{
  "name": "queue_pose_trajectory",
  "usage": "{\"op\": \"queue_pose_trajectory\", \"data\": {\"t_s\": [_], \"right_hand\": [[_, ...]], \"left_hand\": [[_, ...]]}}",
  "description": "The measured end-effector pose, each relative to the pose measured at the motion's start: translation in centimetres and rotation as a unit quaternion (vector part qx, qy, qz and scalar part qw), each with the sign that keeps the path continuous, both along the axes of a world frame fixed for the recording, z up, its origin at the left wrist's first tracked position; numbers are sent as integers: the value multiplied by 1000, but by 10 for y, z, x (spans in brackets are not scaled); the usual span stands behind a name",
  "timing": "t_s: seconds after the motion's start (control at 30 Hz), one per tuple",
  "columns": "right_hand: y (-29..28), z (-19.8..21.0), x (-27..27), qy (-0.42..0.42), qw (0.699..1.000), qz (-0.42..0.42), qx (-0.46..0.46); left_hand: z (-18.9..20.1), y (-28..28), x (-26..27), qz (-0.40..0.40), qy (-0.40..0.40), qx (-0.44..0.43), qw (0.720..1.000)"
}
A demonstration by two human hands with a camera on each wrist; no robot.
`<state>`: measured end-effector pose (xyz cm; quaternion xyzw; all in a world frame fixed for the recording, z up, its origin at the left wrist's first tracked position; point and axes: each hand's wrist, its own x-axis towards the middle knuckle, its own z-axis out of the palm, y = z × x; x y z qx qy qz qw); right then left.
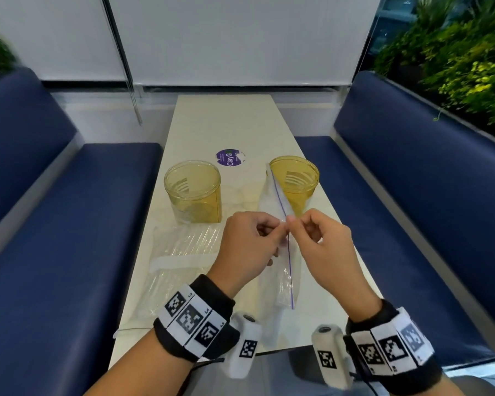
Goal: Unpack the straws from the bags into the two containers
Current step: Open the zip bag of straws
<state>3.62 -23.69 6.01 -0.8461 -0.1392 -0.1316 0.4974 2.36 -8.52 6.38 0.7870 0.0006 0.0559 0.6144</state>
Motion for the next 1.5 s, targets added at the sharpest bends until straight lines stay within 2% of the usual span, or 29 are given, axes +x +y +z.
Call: {"op": "queue_pose_trajectory", "data": {"t_s": [0.23,0.4,0.67,0.9,1.07,1.17,1.33,1.5], "right_hand": [[-2,-2,15,79,994,67,20],[-10,1,21,104,989,101,0],[-10,4,11,128,982,136,-23],[-13,-3,13,147,974,170,38],[-13,-4,15,144,980,134,28],[-3,-5,13,109,991,77,-6],[11,4,4,53,989,-16,-139],[19,18,0,27,960,-88,-265]], "left_hand": [[3,0,-1,-39,7,-19,999],[6,4,-3,-106,65,-56,991],[4,5,2,-56,84,-137,985],[-1,7,4,-73,115,-166,977],[1,3,5,-78,124,-143,979],[1,-3,9,-17,90,-79,993],[5,-4,14,17,89,-69,993],[9,-4,16,55,59,-32,996]]}}
